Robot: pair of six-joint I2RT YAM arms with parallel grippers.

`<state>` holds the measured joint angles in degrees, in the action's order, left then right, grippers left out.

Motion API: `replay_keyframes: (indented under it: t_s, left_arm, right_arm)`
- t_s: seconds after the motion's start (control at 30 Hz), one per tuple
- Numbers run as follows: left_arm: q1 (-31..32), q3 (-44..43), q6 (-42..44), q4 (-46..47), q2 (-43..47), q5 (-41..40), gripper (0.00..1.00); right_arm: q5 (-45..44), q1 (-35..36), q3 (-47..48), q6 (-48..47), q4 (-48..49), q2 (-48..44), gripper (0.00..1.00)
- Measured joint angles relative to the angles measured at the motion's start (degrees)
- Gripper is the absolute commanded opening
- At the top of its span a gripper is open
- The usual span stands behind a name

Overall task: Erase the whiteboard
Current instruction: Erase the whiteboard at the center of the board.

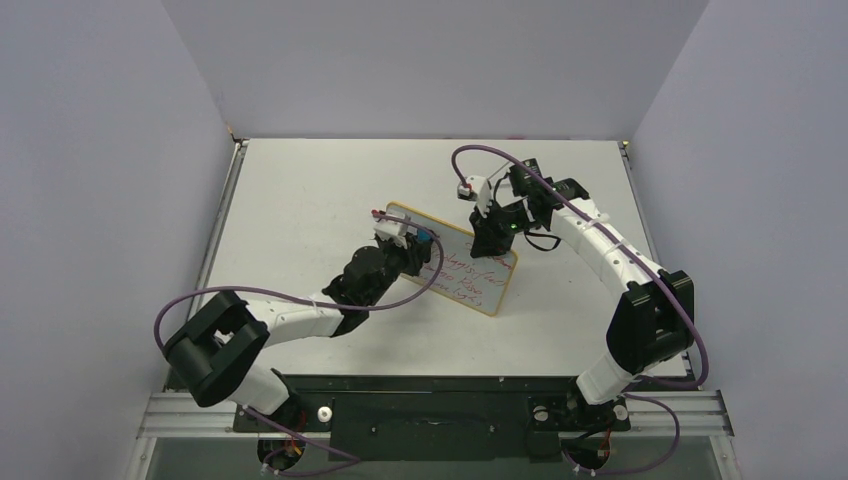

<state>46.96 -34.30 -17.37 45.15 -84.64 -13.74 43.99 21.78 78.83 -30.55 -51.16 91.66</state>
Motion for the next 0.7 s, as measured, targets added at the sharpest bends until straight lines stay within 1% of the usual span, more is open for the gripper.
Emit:
replay_keyframes:
  t_s: [0.2, 0.4, 0.53, 0.7]
  left_arm:
    - [-4.5, 1.2, 0.0, 0.0, 2.7, -1.9, 0.0]
    - [-5.6, 1.6, 0.1, 0.6, 3.0, -0.4, 0.0]
    - [-7.1, 3.8, 0.6, 0.6, 6.1, 4.0, 0.0]
    - [-12.2, 6.8, 1.7, -3.0, 17.3, 14.7, 0.0]
  right_arm:
    - [0.0, 0.2, 0.0, 0.0, 0.2, 0.0, 0.0]
    - [0.0, 0.2, 0.0, 0.0, 0.2, 0.0, 0.0]
    - [0.4, 0.6, 0.0, -0.3, 0.1, 0.1, 0.0]
    - [0.6, 1.3, 0.1, -1.2, -0.1, 0.0, 0.0]
